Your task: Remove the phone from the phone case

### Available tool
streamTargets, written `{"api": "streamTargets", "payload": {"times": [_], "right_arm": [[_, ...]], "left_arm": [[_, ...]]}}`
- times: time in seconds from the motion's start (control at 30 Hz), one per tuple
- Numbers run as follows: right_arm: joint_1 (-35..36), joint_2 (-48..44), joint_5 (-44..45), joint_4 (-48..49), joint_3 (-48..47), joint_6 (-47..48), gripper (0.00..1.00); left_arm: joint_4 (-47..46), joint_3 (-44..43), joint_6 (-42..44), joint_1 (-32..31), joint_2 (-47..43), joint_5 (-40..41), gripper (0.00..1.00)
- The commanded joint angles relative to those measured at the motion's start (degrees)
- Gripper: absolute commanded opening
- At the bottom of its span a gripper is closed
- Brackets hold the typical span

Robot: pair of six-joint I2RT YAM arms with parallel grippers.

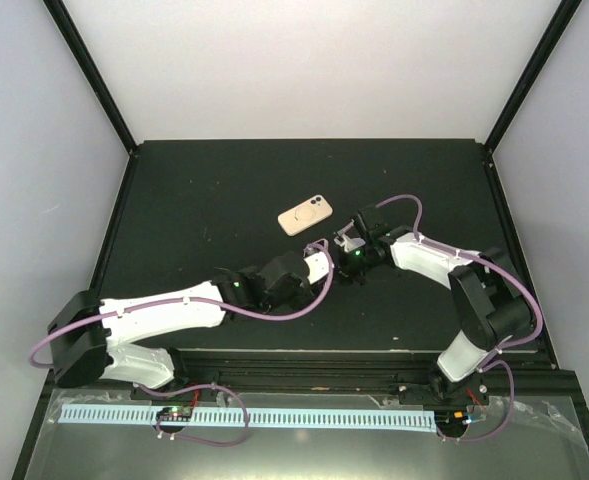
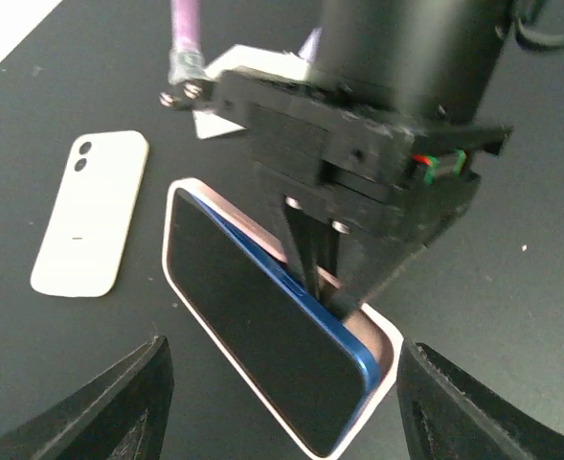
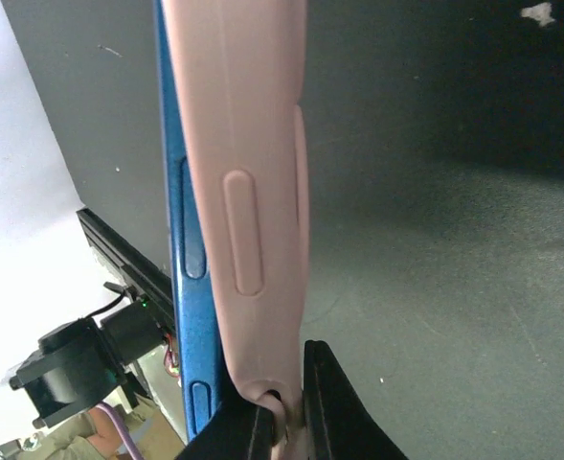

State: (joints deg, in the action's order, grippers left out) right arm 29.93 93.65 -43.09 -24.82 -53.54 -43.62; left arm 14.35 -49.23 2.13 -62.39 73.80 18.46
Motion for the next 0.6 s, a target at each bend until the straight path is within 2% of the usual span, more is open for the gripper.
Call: {"api": "streamTargets", "payload": {"times": [0.0,0.1,0.27,0.57], "right_arm": [[-0.94,1.62,-2.82,1.64,-1.53,1.09,0.01],[-1.65,2.48,-1.42,0.66,-2.08,2.04,0.01],[-2.14,3.35,-3.58,1.56,-2.16,0.85,0.01],[-2.42,3.67,-6.34,2.98,-1.71,-0.35,0.01]], "left_arm": [[-0.81,-1.75,1.84,-1.56,4.59,2.97,0.61],[0.28,-2.43,1.12,-1.59,6.78,2.72,0.55],[-0.51,-2.32,1.30,-1.68,9.00,2.25,0.59],[-1.19,-3.02,1.30,-1.66,12.65,4.12,0.59]]}}
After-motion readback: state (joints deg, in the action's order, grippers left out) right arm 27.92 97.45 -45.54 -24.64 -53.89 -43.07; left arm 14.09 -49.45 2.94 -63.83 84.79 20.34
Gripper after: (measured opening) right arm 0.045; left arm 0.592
